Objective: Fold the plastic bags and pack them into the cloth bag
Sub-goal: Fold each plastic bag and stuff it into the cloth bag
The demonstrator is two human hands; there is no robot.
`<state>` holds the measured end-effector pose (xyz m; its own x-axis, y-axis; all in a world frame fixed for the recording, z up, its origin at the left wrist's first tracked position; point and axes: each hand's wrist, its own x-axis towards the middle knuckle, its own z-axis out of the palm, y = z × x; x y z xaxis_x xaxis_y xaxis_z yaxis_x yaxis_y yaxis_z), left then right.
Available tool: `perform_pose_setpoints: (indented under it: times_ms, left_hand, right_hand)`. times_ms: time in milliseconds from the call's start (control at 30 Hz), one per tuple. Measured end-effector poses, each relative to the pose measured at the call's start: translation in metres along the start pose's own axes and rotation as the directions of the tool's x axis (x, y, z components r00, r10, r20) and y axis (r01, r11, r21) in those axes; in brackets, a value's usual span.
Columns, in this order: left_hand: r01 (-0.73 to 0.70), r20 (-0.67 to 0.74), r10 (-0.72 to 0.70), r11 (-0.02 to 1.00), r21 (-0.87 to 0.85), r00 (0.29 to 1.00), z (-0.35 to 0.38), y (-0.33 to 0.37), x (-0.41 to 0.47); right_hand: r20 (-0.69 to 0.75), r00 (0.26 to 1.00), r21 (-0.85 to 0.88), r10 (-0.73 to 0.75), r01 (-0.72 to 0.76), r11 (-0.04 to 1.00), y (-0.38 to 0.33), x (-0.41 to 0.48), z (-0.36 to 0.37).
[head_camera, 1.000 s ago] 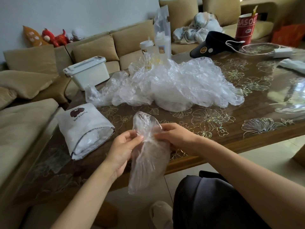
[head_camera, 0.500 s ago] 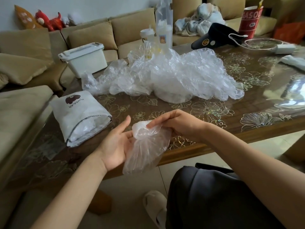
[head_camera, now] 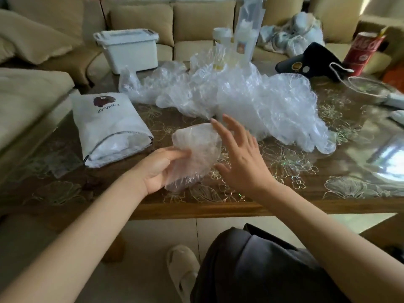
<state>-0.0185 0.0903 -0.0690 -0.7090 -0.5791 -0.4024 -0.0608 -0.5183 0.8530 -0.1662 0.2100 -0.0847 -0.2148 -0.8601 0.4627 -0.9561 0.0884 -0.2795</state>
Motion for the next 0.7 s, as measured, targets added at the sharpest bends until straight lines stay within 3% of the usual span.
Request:
perform_pose_setpoints:
  times_ms: [100,167,367,500,700]
  left_hand:
    - [-0.039,-0.017,0.038,0.996,-0.082,0.999,0.002,0.006,0.024]
    - [-0.045,-0.037,0.041,0.994,-0.101,0.998,0.006,0.012,0.042]
    - [-0.181,-0.084,0.168,0.963,-0.201,0.982,-0.004,0.041,0.109]
    - [-0.224,-0.054,0.218,0.954,-0.197,0.975,-0.023,0.046,0.129]
    - [-0.210,0.115,0.226,0.969,-0.131,0.967,-0.021,0.045,0.127]
  right_hand:
    - [-0.003,0.966,-0.176,-0.259,0.255,0.951,0.011,0.019,0.010]
    - [-0.027,0.949,-0.137,-0.313,0.307,0.942,0.019,0.029,0.021]
    - [-0.131,0.991,0.200,-0.022,0.048,0.979,0.050,0.103,0.049]
    - [-0.099,0.993,0.280,0.061,-0.031,0.960,0.055,0.118,0.064]
    - [-0.052,0.991,0.327,0.125,-0.101,0.939,0.053,0.111,0.067]
